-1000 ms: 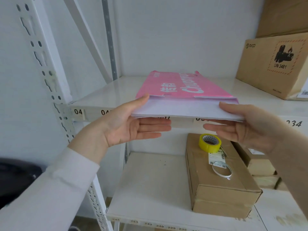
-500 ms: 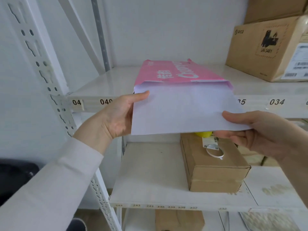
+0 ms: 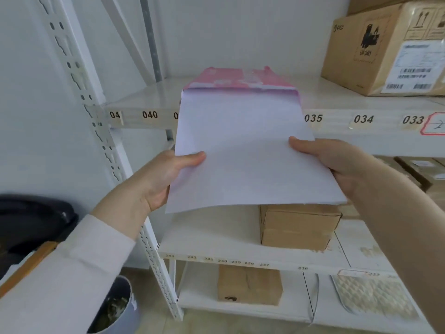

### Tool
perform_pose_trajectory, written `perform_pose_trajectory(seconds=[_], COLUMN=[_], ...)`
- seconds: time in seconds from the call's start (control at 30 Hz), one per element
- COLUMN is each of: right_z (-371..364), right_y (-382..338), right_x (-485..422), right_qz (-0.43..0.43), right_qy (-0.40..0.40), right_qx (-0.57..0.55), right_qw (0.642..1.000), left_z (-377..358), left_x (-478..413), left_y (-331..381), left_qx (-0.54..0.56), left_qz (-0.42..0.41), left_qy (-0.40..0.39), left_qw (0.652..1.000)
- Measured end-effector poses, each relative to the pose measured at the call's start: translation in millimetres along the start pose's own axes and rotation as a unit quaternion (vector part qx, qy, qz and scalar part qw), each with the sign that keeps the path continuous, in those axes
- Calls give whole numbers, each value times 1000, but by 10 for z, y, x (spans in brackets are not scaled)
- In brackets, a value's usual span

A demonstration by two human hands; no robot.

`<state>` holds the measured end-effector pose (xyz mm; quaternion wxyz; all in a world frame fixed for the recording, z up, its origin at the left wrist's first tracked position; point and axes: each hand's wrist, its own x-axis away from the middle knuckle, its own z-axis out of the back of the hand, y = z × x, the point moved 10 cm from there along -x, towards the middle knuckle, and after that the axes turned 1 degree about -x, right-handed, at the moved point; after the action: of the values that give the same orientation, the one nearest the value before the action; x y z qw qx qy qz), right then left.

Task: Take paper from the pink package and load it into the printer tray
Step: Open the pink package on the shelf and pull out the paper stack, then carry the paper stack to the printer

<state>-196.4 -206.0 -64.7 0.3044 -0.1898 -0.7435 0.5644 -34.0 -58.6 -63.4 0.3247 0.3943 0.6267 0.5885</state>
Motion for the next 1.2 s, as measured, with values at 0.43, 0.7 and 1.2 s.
perform_pose_trajectory(seconds=[0.43, 0.7, 1.2], right_z=[59, -199, 270], right_y=[751, 1440, 2530], right_x=[815, 1497, 2596], right_qz=[43, 15, -37], right_qy=[-9, -7, 56], right_qx=[-7, 8, -76], right_qw=[999, 1000, 995], left_z=[-251, -28, -611], left_x=[949, 1374, 2472], left_y=[-811, -1196, -2200], left_qx=[15, 111, 76], left_qz=[74, 53, 101], left_qy=[-39, 8, 7], left_qw=[996, 992, 992])
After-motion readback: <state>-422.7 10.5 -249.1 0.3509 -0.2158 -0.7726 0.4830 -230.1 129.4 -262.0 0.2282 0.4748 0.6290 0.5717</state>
